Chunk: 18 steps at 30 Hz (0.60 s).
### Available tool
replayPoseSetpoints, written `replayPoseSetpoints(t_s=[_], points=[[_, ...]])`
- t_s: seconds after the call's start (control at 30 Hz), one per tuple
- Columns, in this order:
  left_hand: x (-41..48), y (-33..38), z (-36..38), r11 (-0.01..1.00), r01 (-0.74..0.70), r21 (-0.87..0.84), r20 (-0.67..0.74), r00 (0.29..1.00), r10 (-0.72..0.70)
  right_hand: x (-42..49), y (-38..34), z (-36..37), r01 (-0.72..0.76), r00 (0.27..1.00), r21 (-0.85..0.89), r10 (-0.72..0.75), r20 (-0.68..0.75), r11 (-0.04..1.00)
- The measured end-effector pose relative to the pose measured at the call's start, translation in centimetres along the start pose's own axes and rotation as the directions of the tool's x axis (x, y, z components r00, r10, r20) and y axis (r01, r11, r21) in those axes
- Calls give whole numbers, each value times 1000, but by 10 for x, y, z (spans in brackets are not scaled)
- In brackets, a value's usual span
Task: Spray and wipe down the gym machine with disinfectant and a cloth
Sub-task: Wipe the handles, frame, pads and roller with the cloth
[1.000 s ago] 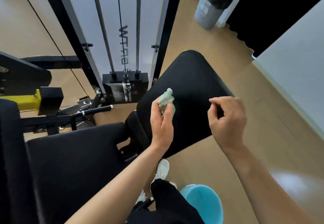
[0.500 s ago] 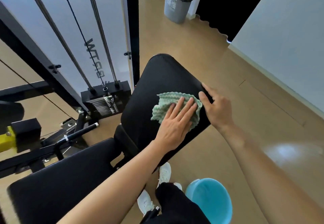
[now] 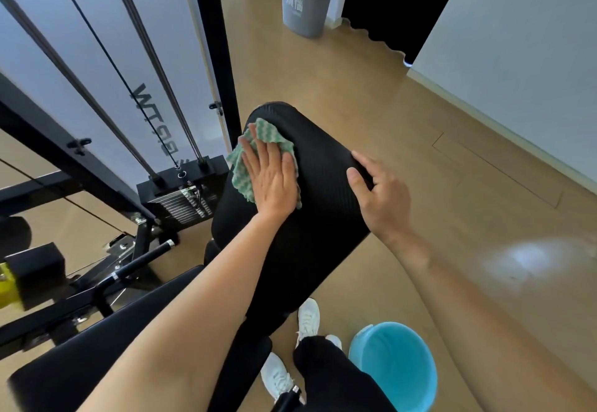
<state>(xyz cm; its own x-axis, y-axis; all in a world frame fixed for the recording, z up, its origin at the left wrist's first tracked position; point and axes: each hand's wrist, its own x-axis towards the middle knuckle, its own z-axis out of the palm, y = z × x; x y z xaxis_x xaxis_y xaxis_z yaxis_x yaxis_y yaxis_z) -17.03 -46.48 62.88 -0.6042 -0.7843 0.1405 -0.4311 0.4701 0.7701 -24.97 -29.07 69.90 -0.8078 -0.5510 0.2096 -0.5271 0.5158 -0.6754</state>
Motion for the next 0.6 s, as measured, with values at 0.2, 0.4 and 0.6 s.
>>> replayPoseSetpoints(t_s=[0.2, 0.4, 0.6], points=[[-29, 18, 23, 990, 116, -77, -66, 990, -121, -2, 5, 0, 24, 1000, 62, -23, -10, 998], [-130, 33, 57, 998, -18, -60, 100, 995, 24, -2, 8, 0, 54, 998, 33, -53, -23, 998], [-117, 13, 49, 947, -305, 99, 141, 947, 290, -3, 8, 1, 54, 997, 63, -50, -55, 997]])
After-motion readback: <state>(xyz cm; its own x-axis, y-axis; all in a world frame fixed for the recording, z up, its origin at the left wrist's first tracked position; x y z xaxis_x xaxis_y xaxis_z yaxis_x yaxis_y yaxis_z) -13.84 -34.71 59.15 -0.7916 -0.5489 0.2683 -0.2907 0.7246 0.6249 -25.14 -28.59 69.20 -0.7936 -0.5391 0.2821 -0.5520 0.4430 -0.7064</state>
